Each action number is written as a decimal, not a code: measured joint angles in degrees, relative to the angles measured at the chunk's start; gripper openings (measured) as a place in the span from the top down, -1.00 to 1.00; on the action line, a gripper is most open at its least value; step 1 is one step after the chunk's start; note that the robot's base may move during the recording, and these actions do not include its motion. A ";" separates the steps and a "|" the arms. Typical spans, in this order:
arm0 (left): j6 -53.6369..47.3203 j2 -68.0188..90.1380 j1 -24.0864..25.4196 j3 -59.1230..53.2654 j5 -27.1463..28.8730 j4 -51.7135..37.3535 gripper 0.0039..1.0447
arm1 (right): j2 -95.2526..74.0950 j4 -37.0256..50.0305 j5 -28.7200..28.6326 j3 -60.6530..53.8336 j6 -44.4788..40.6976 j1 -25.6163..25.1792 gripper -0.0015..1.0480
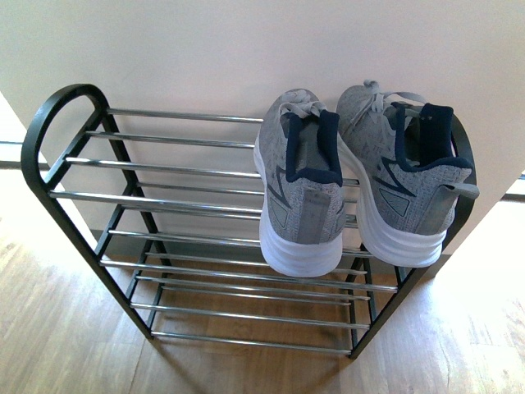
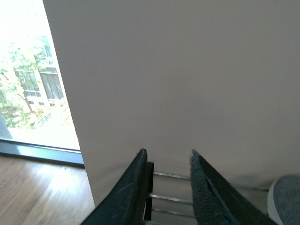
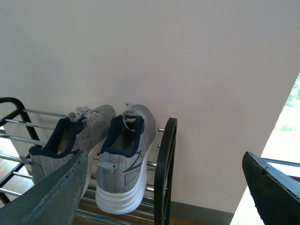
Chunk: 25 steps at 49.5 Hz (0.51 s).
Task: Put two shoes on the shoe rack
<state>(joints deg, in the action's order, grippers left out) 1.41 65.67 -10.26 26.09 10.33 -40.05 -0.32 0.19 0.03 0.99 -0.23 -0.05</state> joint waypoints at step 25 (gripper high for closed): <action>-0.79 -14.86 5.40 -16.15 -5.73 -0.57 0.98 | 0.00 0.00 -0.02 0.00 0.02 0.00 -0.82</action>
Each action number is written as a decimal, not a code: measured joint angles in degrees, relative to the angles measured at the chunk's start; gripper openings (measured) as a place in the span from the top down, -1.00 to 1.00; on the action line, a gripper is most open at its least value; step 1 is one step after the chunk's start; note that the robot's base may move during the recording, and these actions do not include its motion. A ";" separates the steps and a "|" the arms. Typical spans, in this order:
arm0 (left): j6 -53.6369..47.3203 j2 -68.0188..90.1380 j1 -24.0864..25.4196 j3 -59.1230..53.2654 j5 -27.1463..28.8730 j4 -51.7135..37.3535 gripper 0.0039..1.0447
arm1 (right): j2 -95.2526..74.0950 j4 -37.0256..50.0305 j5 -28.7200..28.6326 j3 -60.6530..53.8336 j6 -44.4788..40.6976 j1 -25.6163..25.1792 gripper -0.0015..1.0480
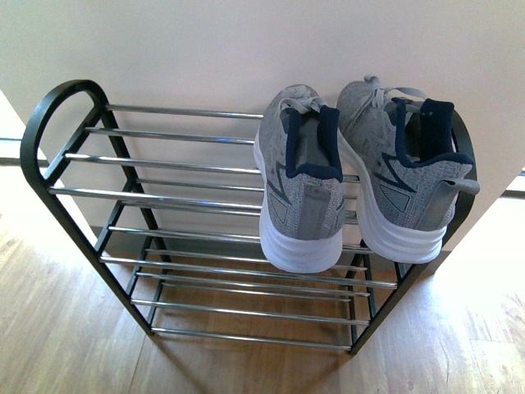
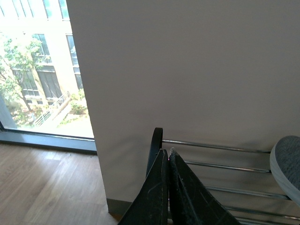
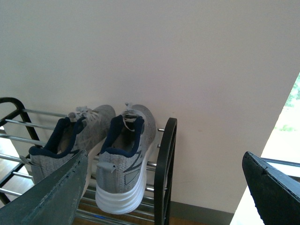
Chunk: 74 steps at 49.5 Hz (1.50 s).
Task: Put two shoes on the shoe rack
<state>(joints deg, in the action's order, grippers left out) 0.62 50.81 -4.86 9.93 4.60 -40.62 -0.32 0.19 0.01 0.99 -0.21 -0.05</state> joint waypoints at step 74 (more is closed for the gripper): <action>-0.02 -39.78 4.63 -9.16 -4.59 29.53 0.98 | 0.00 0.00 0.00 0.00 0.00 0.00 -0.82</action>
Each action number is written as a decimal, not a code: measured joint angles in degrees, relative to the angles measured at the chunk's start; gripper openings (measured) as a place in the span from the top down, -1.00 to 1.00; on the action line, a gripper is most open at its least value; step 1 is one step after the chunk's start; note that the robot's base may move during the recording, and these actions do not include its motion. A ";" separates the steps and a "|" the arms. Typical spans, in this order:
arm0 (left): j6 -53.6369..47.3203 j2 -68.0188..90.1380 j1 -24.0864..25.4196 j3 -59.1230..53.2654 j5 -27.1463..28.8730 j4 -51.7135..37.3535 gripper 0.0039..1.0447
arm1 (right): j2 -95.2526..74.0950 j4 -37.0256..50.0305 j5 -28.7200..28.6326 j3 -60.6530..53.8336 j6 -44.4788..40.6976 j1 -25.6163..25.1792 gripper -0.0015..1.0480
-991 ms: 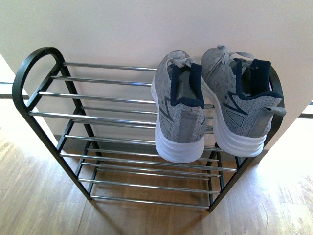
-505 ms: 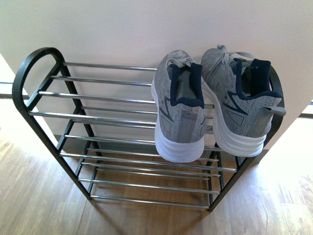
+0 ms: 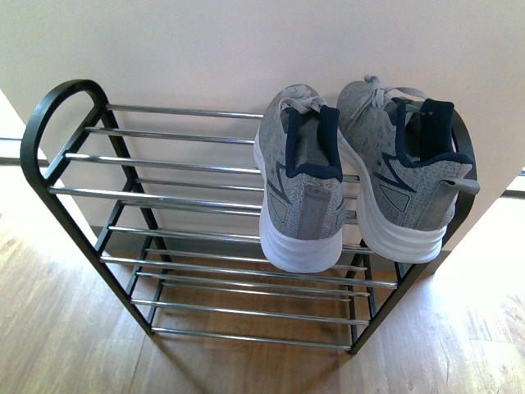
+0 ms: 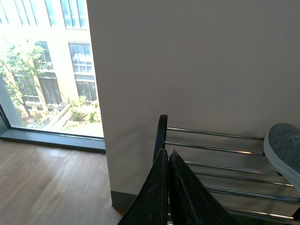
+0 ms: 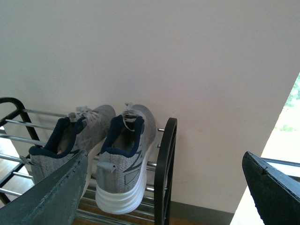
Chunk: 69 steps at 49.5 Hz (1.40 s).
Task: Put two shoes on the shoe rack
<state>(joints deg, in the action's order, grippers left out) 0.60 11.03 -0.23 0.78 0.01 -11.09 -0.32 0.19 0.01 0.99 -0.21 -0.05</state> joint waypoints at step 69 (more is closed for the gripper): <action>-0.15 -10.08 0.09 0.02 0.00 11.13 -0.83 | 0.02 -0.07 0.02 0.00 0.04 0.02 -0.82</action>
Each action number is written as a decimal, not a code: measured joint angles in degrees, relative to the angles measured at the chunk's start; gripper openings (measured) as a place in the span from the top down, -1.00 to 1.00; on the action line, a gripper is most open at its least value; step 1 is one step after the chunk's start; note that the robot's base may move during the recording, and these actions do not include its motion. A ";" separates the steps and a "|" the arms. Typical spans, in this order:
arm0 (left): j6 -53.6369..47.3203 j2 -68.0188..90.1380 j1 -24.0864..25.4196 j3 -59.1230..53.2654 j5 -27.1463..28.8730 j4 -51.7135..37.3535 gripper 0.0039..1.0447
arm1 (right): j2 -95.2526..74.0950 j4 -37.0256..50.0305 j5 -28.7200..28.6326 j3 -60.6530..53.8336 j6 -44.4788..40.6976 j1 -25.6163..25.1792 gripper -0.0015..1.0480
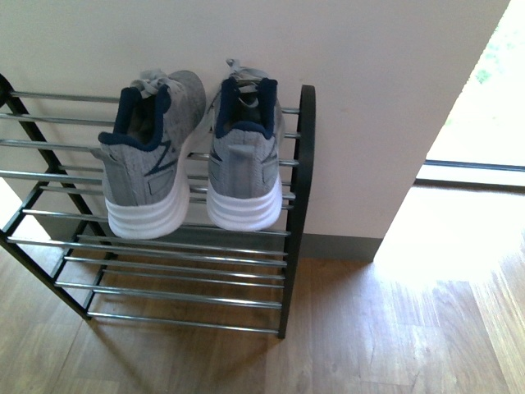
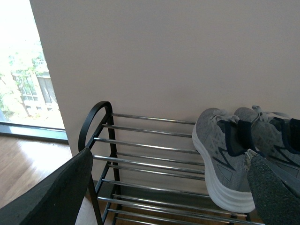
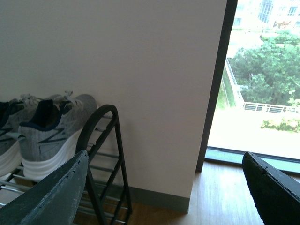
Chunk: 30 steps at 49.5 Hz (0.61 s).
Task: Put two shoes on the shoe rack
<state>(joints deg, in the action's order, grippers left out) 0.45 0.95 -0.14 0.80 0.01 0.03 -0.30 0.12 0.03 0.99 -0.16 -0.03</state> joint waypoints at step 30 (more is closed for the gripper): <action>-0.02 0.00 0.13 0.00 -0.04 -0.02 -0.83 | 0.02 -0.07 0.15 0.00 0.09 0.04 -0.82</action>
<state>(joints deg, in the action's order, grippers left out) 0.43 0.95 -0.01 0.80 -0.03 0.01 -0.27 0.05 0.19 0.99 -0.08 0.01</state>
